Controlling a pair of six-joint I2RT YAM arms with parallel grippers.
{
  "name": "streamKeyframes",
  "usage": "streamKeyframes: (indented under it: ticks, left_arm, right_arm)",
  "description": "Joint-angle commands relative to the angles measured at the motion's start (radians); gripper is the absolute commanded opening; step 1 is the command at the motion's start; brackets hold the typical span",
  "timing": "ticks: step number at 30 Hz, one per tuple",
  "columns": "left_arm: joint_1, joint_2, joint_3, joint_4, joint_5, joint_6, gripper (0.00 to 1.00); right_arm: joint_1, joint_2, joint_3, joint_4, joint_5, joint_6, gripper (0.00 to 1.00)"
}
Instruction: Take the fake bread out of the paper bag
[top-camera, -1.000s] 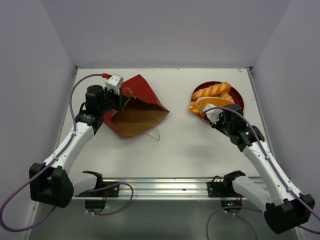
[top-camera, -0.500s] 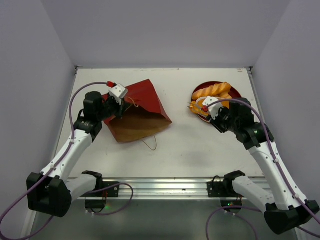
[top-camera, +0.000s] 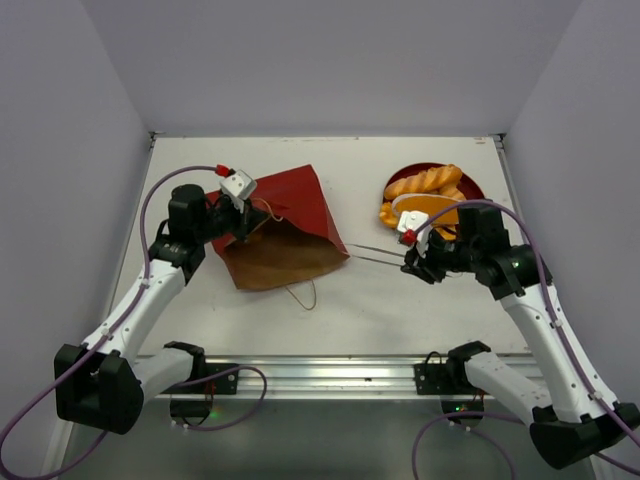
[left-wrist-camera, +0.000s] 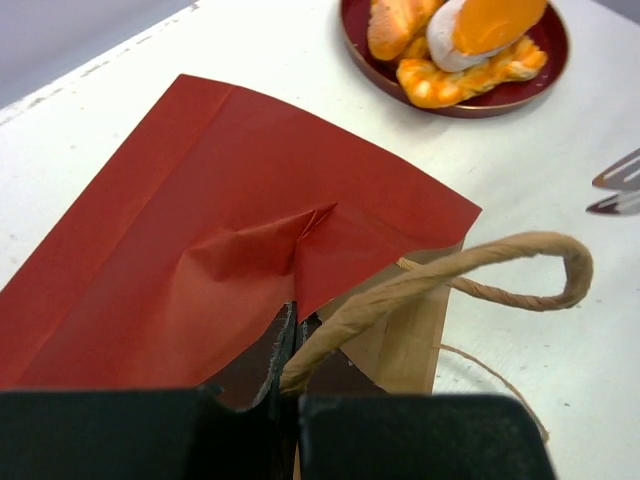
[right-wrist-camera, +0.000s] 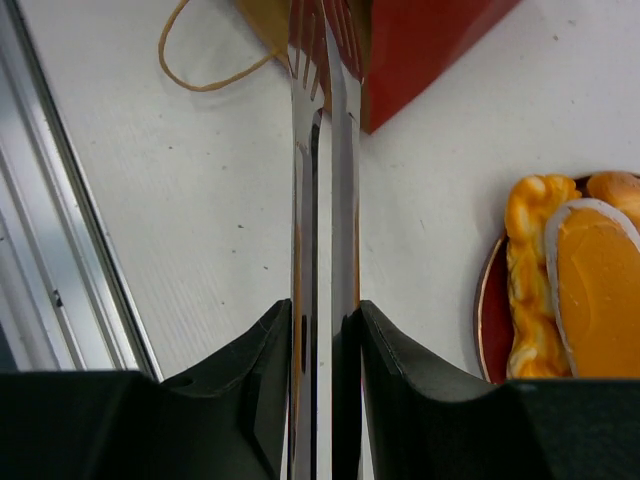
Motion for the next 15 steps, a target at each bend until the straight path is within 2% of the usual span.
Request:
streamKeyframes:
  ticks: [1, 6, 9, 10, 15]
  left_arm:
    - [-0.007, -0.009, -0.012, 0.019, 0.113, -0.079, 0.00]
    - [-0.007, -0.005, -0.002, 0.031, 0.070, -0.141, 0.00]
    - [-0.007, 0.021, 0.023, 0.069, 0.059, -0.181, 0.00]
    - [-0.007, 0.029, 0.029, 0.083, 0.052, -0.210, 0.00]
    - [-0.007, 0.070, 0.060, 0.106, 0.025, -0.266, 0.00]
  right_arm:
    - [0.021, -0.008, 0.069, -0.070, -0.149, -0.082, 0.35]
    - [0.096, 0.011, 0.078, -0.067, -0.140, -0.094, 0.35]
    - [0.262, 0.038, 0.071, 0.004, 0.018, -0.044, 0.34]
    - [0.355, 0.051, 0.069, 0.025, 0.105, -0.028, 0.34]
    - [0.557, 0.168, 0.094, 0.134, 0.306, 0.022, 0.34]
